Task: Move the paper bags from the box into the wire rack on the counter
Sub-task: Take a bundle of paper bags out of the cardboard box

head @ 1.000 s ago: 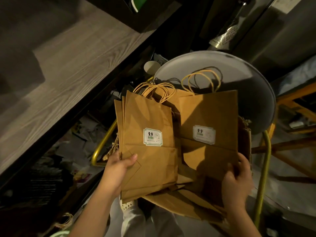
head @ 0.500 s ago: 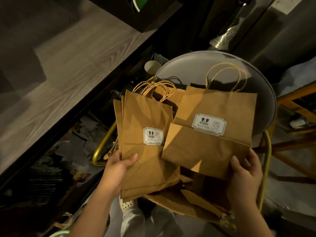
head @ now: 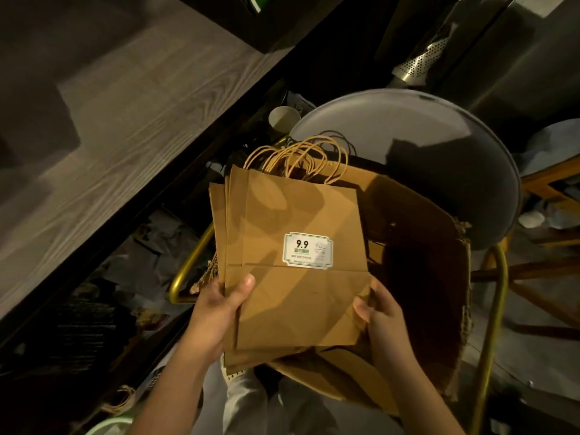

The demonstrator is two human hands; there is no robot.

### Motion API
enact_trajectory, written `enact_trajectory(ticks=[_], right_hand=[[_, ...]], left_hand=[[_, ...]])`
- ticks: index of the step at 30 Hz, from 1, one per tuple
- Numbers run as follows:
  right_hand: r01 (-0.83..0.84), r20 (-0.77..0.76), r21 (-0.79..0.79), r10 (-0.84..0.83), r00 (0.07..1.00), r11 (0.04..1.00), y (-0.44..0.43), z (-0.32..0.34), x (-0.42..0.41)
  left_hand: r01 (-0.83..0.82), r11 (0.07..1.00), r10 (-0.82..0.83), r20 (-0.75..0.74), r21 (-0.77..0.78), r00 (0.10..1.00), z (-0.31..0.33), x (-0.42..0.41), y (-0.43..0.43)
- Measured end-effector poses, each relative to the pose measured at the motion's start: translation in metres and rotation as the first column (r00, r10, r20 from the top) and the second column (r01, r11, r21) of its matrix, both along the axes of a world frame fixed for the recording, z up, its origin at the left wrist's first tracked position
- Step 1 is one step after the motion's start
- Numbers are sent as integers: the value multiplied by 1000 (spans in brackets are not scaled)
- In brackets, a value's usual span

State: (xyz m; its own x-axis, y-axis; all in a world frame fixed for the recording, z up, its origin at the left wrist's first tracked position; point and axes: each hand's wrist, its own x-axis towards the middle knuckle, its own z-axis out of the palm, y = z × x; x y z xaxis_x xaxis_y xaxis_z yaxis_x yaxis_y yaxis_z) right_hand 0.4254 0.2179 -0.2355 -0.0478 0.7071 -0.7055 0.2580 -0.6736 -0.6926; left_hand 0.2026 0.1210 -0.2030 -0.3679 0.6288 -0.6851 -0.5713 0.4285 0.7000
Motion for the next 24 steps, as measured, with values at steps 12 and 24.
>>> enact_trajectory(ticks=[12,24], right_hand=[[-247,163,-171,275,948,954,16,-41,-12],[-283,415,-350,419,808,893,17,-171,39]], left_hand=[[-35,999,36,24,-28,999,-7,-1,-4],[-55,995,44,-138,-81,989,-13,3,-10]])
